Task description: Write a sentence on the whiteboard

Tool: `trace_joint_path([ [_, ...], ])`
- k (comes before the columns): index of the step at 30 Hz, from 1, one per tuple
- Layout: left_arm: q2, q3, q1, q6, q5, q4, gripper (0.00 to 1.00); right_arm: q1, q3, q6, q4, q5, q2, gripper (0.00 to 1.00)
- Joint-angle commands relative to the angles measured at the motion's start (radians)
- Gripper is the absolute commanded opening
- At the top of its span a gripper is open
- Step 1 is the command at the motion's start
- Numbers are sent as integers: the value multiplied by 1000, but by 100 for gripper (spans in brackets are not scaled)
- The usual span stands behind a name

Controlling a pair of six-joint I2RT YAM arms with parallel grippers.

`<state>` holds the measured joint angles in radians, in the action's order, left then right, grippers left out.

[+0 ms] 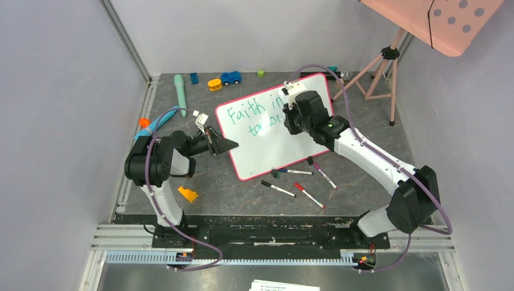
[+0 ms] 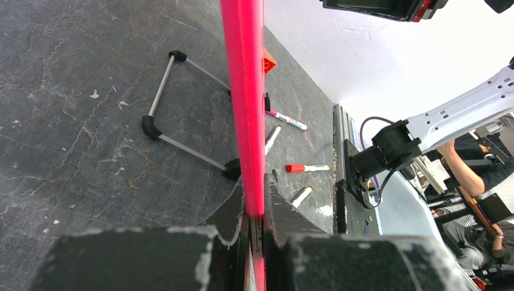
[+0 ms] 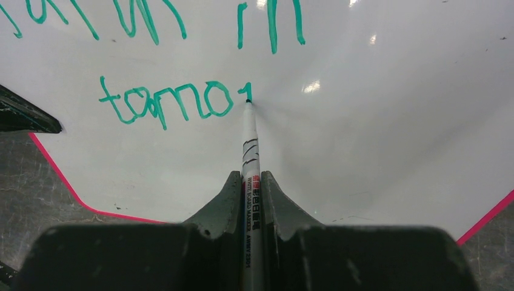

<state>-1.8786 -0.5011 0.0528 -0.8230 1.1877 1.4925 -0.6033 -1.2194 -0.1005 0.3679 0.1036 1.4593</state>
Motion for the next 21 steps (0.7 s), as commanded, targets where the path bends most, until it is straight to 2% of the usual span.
trace_joint_path([
  [1,-13,9,22,124,115,64,2,12,-53,26,-31,48,32,0],
  [21,-16,7,23,123,115,64,2,18,-53,16,-30,69,19,0],
])
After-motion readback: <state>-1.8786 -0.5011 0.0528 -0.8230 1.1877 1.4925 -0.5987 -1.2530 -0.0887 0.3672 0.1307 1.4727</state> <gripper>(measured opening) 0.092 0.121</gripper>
